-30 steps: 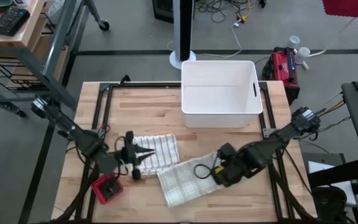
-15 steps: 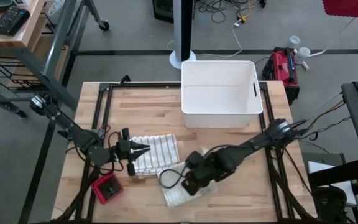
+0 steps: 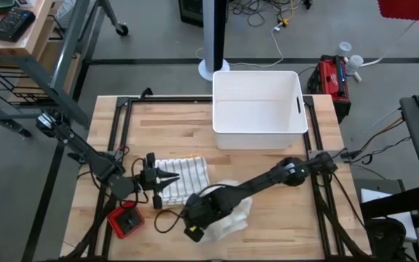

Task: Fold towel
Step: Fold the light gray patterned towel

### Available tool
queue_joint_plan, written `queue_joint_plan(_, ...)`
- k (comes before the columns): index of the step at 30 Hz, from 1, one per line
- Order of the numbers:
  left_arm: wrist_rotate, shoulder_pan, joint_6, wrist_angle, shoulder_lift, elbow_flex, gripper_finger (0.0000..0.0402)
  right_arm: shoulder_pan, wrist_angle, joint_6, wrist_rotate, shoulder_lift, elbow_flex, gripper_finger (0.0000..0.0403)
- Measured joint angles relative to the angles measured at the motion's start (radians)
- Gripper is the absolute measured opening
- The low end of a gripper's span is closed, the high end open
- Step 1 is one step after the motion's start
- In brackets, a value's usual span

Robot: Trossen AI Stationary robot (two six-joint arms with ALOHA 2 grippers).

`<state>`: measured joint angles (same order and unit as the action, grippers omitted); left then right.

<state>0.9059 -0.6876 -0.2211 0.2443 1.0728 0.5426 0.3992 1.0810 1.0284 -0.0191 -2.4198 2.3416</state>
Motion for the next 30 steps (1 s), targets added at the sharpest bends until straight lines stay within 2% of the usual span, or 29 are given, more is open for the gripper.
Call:
queue_joint_plan(3,0.0,0.0,0.0,-0.001,0.008,0.0,0.0036,-0.012,-0.079,-0.02,-0.06,-0.015,-0.011,0.0099)
queue_joint_plan(6,-0.006,0.0,0.0,0.0,0.017,0.0,0.0036,-0.023,-0.07,-0.029,-0.068,-0.015,-0.007,0.0142)
queue_joint_plan(11,-0.008,0.0,0.003,-0.019,0.029,0.0,0.0036,-0.022,-0.061,-0.059,-0.035,0.035,-0.007,0.0198)
queue_joint_plan(15,-0.008,0.0,0.003,-0.026,0.039,-0.001,0.0036,-0.022,-0.064,-0.079,0.025,0.085,-0.005,0.0224)
queue_joint_plan(18,-0.008,0.0,0.003,-0.027,0.044,-0.001,0.0036,-0.015,-0.012,-0.106,0.122,0.118,-0.006,0.0231)
queue_joint_plan(21,-0.007,0.0,-0.008,-0.038,0.059,-0.002,0.0036,0.026,0.096,-0.105,0.304,0.172,-0.007,0.0231)
queue_joint_plan(24,-0.009,0.002,-0.029,-0.039,0.095,-0.002,0.0036,0.085,0.223,-0.038,0.471,0.225,-0.007,0.0224)
queue_joint_plan(27,-0.042,0.008,-0.059,-0.031,0.138,-0.001,0.0036,0.132,0.315,0.006,0.527,0.256,-0.007,0.0218)
queue_joint_plan(30,-0.204,0.045,-0.11,-0.027,0.17,0.02,0.0036,0.173,0.363,0.031,0.539,0.275,-0.007,0.0212)
